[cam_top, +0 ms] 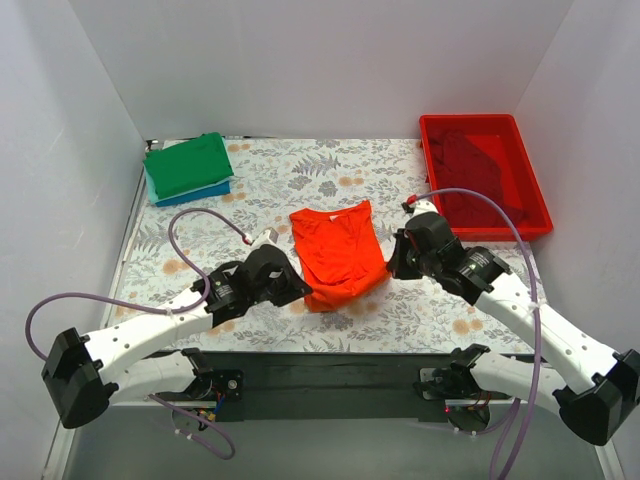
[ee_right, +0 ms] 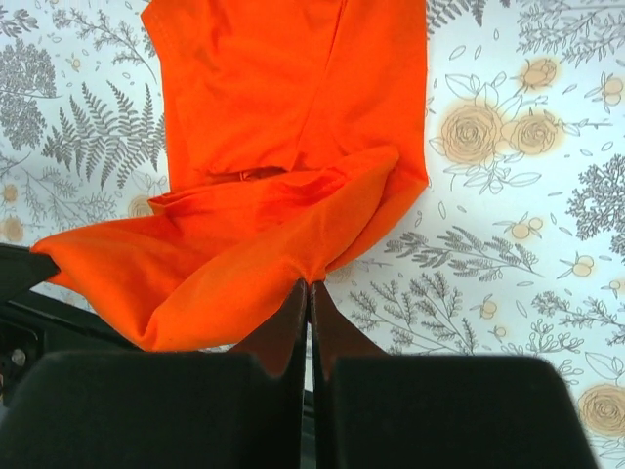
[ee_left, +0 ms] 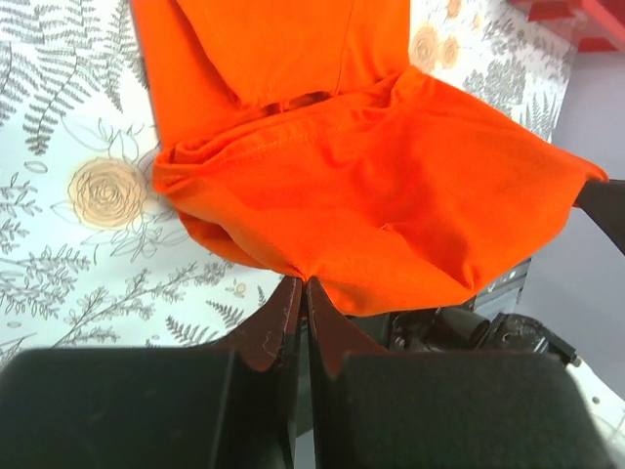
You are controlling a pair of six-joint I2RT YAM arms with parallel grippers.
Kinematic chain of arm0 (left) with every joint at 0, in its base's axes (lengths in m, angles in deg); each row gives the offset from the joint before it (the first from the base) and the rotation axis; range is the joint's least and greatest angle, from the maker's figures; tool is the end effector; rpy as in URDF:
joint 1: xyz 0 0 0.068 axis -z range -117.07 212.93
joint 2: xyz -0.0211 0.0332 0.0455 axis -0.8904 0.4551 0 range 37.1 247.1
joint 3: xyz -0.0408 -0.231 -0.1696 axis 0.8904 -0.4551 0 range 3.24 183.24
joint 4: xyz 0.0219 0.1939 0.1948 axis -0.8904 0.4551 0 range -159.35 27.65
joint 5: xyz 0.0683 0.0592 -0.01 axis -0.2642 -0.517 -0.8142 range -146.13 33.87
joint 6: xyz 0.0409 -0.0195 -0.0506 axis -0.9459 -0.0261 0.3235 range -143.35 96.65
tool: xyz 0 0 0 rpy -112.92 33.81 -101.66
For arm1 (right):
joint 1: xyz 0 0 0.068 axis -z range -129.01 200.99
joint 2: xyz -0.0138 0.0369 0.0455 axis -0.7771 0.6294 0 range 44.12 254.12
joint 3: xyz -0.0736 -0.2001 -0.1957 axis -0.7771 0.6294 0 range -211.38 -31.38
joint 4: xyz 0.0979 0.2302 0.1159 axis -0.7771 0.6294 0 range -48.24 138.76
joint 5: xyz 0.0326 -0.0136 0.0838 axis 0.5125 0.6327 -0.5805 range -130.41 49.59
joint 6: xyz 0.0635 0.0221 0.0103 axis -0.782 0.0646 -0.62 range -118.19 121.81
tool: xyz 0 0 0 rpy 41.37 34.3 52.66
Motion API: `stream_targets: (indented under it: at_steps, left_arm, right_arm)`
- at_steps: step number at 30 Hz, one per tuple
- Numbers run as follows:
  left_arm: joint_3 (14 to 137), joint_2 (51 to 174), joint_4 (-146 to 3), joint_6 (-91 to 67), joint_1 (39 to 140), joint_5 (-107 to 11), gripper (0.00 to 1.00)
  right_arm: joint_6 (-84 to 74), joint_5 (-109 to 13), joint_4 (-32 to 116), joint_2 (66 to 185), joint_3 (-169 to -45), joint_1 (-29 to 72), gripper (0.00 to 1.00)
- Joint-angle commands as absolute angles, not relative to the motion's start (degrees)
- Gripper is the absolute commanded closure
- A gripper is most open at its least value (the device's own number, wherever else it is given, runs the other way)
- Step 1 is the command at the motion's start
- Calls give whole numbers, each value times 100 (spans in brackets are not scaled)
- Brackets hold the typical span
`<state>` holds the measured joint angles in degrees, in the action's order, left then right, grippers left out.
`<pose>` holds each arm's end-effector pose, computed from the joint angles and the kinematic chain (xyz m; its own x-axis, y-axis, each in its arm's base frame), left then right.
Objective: Fold and stack the t-shirts
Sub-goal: Fold the tshirt
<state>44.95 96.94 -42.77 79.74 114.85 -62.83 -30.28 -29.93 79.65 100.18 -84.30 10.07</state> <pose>0.1504 -0.1817 0.2425 -0.6135 -0.7855 0.0811 -0.5882 0.3860 -0.7107 0.1745 0.1383 0.3086 -0.7072 0.0782 -0.7027 -0.1944 0.9340 0.2996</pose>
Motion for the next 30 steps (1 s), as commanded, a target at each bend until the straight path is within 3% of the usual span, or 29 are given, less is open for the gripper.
stream_targets:
  at_steps: [1,13,30]
  left_arm:
    - [4675,9687,-4720,7887,11365,-6633,100]
    - [4674,10275,-5827,7404,10038,-5631,100]
    - [5043,12209,-7374,7175,8569,-4120,100]
  right_arm:
    - [-2869,-2671,7402,10274,-8885,1039,99]
    - [-2377,-2968,6682,11408,-9430,1636,99]
    - [-1858,-3531,6137,13666,-10660,2418,99]
